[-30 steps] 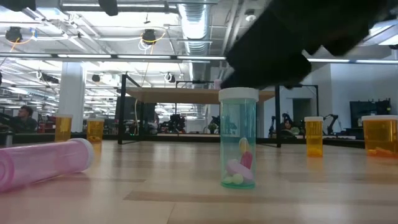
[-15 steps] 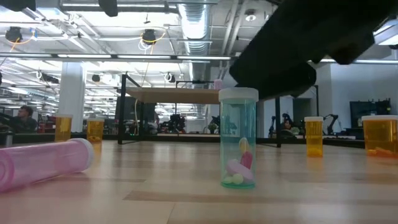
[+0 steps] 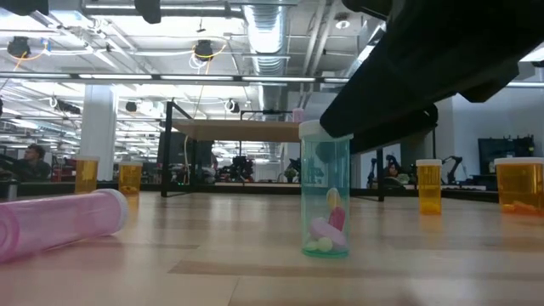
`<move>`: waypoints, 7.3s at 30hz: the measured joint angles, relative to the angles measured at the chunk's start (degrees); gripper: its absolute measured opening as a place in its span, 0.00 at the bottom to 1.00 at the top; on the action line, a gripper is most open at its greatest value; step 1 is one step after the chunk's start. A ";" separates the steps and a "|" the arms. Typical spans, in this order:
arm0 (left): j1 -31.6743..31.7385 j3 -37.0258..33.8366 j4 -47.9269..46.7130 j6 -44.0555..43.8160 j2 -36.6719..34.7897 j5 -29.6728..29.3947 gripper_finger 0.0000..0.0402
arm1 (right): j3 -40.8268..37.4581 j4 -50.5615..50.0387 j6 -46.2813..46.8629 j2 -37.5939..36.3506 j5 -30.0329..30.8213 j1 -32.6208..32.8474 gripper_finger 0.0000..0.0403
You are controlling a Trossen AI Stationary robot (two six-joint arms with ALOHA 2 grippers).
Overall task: Pick and place medicine bottles onto shelf by color
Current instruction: Align the small green pill bottle with the other small green pill bottles on the shelf, then align the right small pink pill bottle with the other small pink pill bottle on the shelf
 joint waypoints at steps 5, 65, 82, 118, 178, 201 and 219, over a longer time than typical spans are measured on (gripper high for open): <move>0.00 0.00 0.00 -0.02 0.00 0.00 0.52 | 0.00 -0.04 -0.02 0.00 -0.01 0.00 0.47; 0.02 0.04 -2.14 -0.51 0.02 -0.01 0.52 | -0.02 -36.02 -20.60 -38.04 -3.02 -51.30 0.36; 0.00 0.10 0.60 -3.41 4.91 -0.66 0.52 | -6.99 -30.80 -21.07 -40.62 -4.71 -53.42 0.36; 0.00 0.04 3.82 -3.56 7.04 -0.52 0.52 | -8.11 -27.37 -24.11 -37.51 -6.12 -55.19 0.39; 0.00 0.02 3.02 -5.44 7.02 -0.61 0.52 | 1.92 -67.49 49.09 -20.72 -16.35 19.23 0.58; 0.00 0.02 2.86 -5.03 7.02 -0.61 0.52 | 1.90 -66.37 48.61 -15.93 -16.70 19.10 0.58; 0.00 0.02 2.82 -5.03 7.02 -0.61 0.52 | 1.90 -66.52 48.31 -16.20 -16.68 18.46 0.34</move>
